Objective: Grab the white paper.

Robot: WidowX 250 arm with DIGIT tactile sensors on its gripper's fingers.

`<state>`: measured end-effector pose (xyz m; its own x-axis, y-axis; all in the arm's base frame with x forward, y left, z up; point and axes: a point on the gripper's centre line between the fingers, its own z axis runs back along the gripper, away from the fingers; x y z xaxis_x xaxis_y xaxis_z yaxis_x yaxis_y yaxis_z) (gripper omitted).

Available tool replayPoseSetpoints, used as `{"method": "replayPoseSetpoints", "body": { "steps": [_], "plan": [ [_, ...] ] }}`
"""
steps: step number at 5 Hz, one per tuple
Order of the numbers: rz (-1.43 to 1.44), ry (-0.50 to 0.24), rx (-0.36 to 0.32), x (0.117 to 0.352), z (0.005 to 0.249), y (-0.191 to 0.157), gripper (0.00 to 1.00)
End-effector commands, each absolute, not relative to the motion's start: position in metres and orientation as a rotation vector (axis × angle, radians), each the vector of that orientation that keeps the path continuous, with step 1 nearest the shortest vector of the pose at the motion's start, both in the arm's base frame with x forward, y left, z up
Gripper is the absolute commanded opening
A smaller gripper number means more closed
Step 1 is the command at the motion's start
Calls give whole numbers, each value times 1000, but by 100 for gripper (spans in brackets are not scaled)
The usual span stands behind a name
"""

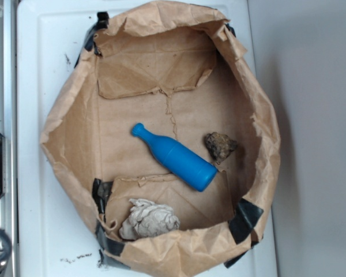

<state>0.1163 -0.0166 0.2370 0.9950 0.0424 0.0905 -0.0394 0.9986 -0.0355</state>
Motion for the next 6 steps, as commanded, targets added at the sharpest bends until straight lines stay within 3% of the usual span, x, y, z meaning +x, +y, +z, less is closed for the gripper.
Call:
{"method": "replayPoseSetpoints", "body": {
  "steps": [1, 2, 3, 4, 6],
  "plan": [
    [41, -91, -34, 116, 237, -17, 100],
    [238, -113, -110, 166, 239, -12, 100],
    [403, -103, -127, 203, 239, -8, 100],
    [635, -25, -97, 237, 217, -10, 100],
    [635, -25, -97, 237, 217, -10, 100]
  ]
}}
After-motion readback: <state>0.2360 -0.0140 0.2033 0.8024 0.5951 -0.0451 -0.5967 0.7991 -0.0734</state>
